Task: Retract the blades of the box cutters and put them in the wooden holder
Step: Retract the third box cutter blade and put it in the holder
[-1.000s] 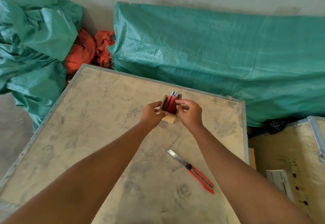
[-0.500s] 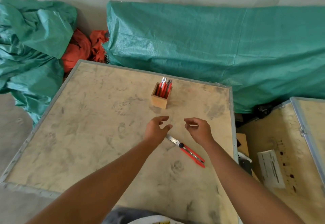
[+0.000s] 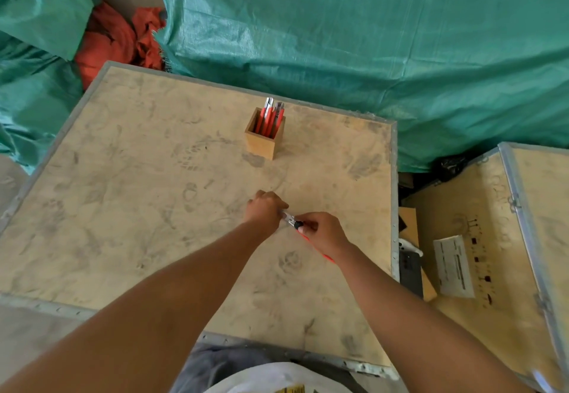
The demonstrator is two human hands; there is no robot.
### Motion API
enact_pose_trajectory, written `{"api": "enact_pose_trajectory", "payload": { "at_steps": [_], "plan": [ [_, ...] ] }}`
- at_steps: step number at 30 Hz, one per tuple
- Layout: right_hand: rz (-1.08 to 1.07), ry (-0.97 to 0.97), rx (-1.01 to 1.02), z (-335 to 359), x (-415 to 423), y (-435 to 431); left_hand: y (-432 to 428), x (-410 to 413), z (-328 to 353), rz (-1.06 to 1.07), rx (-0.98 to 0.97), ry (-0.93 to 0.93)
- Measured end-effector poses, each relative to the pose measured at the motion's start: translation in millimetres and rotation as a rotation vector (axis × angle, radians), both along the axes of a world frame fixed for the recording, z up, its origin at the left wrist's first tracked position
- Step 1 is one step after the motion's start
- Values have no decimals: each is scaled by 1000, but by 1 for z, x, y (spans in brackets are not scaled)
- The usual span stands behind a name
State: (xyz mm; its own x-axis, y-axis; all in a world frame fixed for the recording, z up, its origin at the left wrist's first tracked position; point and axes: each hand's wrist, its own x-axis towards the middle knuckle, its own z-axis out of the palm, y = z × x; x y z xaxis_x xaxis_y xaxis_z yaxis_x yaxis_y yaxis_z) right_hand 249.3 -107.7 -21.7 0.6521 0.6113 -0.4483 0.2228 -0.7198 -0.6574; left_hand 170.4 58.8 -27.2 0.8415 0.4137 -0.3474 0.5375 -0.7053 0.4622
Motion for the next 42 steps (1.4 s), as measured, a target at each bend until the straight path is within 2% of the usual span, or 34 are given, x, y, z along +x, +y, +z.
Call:
{"api": "enact_pose_trajectory", "payload": {
  "at_steps": [9,13,18,22,24,27,33,42],
  "plan": [
    [50,108,14,-2,4,-3,4,-6,-2,-69,49,-9],
    [31,168,55,2,2,-8,8,-8,6,-148,36,-76],
    [-62,212,146,17,1,-5,21,-12,27,-142,6,-313],
    [-173,214,263,48,7,12,30,-14,52,49,-48,-612],
    [-228,208,335,67,12,23,31,-19,70,178,-132,-648],
    [-283,172,437,99,14,43,27,-35,95,317,-332,-594],
    [-350,61,572,151,21,69,13,-59,121,368,-767,-453],
    [-343,36,696,189,8,72,5,-76,152,383,-896,-589]
  ]
}}
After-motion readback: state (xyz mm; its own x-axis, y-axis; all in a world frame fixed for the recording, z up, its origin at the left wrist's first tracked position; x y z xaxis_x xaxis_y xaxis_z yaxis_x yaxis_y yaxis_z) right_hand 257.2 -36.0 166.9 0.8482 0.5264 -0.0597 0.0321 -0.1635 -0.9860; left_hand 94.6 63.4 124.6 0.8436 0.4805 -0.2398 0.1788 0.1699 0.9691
